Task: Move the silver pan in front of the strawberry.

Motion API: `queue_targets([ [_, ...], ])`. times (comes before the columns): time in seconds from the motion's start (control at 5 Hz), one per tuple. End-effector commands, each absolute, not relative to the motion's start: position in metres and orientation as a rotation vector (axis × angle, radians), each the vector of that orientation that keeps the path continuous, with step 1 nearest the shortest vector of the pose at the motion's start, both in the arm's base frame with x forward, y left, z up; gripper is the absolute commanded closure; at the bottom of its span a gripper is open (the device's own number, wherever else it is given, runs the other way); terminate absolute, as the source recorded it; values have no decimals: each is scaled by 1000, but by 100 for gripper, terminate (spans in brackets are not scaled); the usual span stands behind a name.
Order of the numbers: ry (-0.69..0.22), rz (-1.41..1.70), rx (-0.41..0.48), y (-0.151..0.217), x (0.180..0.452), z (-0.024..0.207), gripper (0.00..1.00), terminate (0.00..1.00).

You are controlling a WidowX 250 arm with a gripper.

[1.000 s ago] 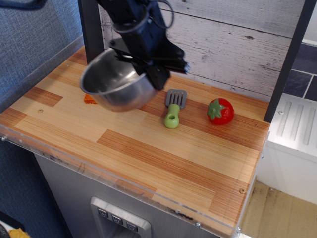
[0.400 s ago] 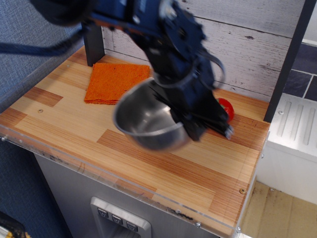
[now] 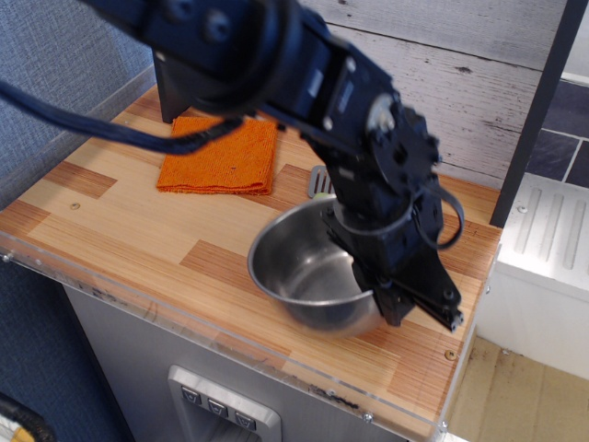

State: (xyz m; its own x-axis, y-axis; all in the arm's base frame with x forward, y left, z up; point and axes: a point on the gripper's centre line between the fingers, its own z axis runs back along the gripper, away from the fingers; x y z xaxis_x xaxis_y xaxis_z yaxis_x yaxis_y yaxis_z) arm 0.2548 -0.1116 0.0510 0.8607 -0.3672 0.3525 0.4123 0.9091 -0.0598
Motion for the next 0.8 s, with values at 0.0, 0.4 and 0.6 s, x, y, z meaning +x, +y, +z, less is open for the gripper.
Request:
queue_targets([
  [0.0, -338, -441, -118, -113, 251, 39, 100, 0],
  [0.4, -366, -390, -77, -103, 255, 42, 0, 0],
  [0.6, -380, -375, -80, -100, 256, 43, 0, 0],
])
